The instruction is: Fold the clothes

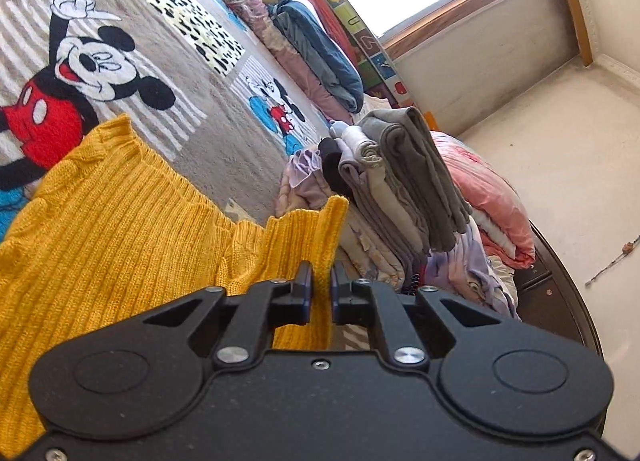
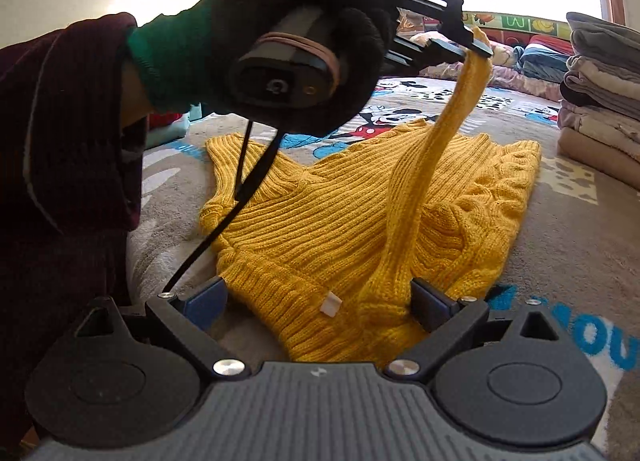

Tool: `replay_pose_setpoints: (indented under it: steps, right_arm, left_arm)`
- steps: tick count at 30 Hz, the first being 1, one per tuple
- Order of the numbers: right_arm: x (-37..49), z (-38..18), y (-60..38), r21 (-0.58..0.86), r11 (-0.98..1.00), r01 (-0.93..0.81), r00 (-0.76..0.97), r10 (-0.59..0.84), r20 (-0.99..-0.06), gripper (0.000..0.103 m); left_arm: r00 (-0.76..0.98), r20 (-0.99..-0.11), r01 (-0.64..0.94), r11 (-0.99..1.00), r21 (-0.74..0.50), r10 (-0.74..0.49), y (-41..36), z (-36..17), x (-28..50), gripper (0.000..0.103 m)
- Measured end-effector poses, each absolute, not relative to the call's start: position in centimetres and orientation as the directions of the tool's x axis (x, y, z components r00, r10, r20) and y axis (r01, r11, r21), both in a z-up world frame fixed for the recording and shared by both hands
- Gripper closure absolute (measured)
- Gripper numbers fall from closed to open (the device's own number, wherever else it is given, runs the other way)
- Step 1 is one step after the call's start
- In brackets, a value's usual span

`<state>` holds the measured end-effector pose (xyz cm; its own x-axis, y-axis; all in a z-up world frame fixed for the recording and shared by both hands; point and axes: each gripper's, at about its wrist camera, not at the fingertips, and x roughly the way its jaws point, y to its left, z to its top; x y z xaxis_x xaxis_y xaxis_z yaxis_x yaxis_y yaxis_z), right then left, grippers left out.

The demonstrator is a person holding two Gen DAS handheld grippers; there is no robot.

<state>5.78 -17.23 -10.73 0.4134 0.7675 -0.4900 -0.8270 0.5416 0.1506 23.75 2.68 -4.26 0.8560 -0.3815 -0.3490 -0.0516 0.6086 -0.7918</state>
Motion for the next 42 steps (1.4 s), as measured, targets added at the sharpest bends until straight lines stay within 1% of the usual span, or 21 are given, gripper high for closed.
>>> replay_pose_setpoints:
  steps: [6, 12, 20, 22, 23, 24, 25, 26, 27, 28, 29, 31, 33, 34, 36, 38, 39, 41, 42]
  right_arm:
    - [6.1, -10.8, -18.6, 0.241, 0.537, -0.809, 0.390, 0.795, -0.464, 0.007]
    - [6.0, -10.7, -19.2, 0.283, 0.526, -0.802, 0.375, 0.813, -0.446, 0.006]
    - [5.9, -10.7, -19.7, 0.290, 0.529, -0.797, 0.375, 0.811, -0.449, 0.006]
    - [6.0, -10.8, -19.8, 0.292, 0.531, -0.795, 0.376, 0.810, -0.450, 0.007]
    - [6.0, -10.8, -19.8, 0.294, 0.532, -0.794, 0.376, 0.809, -0.451, 0.007]
    - [6.0, -10.9, -19.9, 0.294, 0.534, -0.793, 0.377, 0.808, -0.452, 0.007]
    - [6.0, -10.8, -19.9, 0.292, 0.536, -0.792, 0.379, 0.807, -0.453, 0.007]
    - [6.0, -10.8, -20.0, 0.290, 0.539, -0.791, 0.382, 0.805, -0.454, 0.008]
    - [6.0, -10.7, -20.3, 0.288, 0.545, -0.787, 0.390, 0.802, -0.452, 0.008]
    - [5.8, -10.6, -20.7, 0.286, 0.554, -0.782, 0.402, 0.799, -0.447, 0.008]
    - [5.7, -10.4, -21.1, 0.284, 0.563, -0.776, 0.415, 0.795, -0.442, 0.009]
    - [5.2, -10.1, -21.9, 0.274, 0.582, -0.766, 0.442, 0.786, -0.432, 0.009]
    - [4.4, -9.6, -22.5, 0.241, 0.604, -0.760, 0.484, 0.772, -0.412, 0.009]
    - [4.2, -9.4, -22.6, 0.220, 0.613, -0.759, 0.506, 0.767, -0.394, 0.009]
    - [3.6, -8.8, -22.5, 0.171, 0.625, -0.762, 0.544, 0.760, -0.356, 0.009]
    - [3.1, -8.2, -21.5, 0.093, 0.614, -0.784, 0.562, 0.765, -0.316, 0.009]
    - [3.1, -8.1, -20.7, 0.053, 0.605, -0.795, 0.563, 0.767, -0.308, 0.009]
    - [3.0, -7.9, -19.1, -0.027, 0.583, -0.812, 0.565, 0.773, -0.290, 0.009]
    - [3.3, -8.0, -18.3, -0.052, 0.581, -0.812, 0.568, 0.767, -0.299, 0.010]
  left_arm:
    - [0.856, -0.389, -0.119, 0.603, -0.789, -0.340, 1.7, -5.8, 25.7, 0.097]
    - [0.850, -0.441, -0.181, 0.626, -0.758, -0.289, 0.8, -7.2, 26.9, 0.097]
    - [0.828, -0.524, -0.223, 0.740, -0.635, -0.200, -1.7, -8.1, 28.2, 0.097]
    - [0.814, -0.555, -0.234, 0.776, -0.586, -0.173, -2.4, -8.2, 28.6, 0.097]
    - [0.812, -0.556, -0.220, 0.787, -0.576, -0.180, -2.6, -7.9, 28.6, 0.097]
    - [0.810, -0.556, -0.205, 0.799, -0.566, -0.186, -2.8, -7.7, 28.6, 0.089]
    - [0.808, -0.557, -0.190, 0.809, -0.556, -0.193, -3.0, -7.4, 28.7, 0.076]
    - [0.806, -0.558, -0.175, 0.820, -0.545, -0.199, -3.2, -7.2, 28.7, 0.070]
    - [0.804, -0.559, -0.160, 0.830, -0.535, -0.205, -3.3, -6.9, 28.8, 0.058]
    - [0.801, -0.560, -0.145, 0.839, -0.524, -0.212, -3.5, -6.7, 28.8, 0.057]
    - [0.801, -0.558, -0.128, 0.847, -0.516, -0.219, -3.6, -6.3, 28.7, 0.057]
    - [0.823, -0.510, -0.064, 0.851, -0.521, -0.250, -3.0, -4.6, 27.3, 0.057]
    - [0.834, -0.473, 0.010, 0.867, -0.499, -0.282, -2.4, -3.3, 25.5, 0.057]
    - [0.838, -0.461, 0.045, 0.877, -0.478, -0.294, -2.1, -2.8, 24.6, 0.057]
    - [0.835, -0.472, 0.093, 0.917, -0.387, -0.283, -1.9, -2.9, 22.8, 0.058]
    - [0.831, -0.484, 0.140, 0.946, -0.294, -0.274, -1.7, -3.1, 21.1, 0.063]
    - [0.822, -0.497, 0.163, 0.952, -0.260, -0.277, -1.7, -3.6, 20.5, 0.069]
    - [0.806, -0.522, 0.200, 0.959, -0.202, -0.278, -1.9, -4.4, 19.7, 0.075]
    - [0.800, -0.534, 0.223, 0.962, -0.160, -0.274, -2.2, -4.9, 19.4, 0.078]
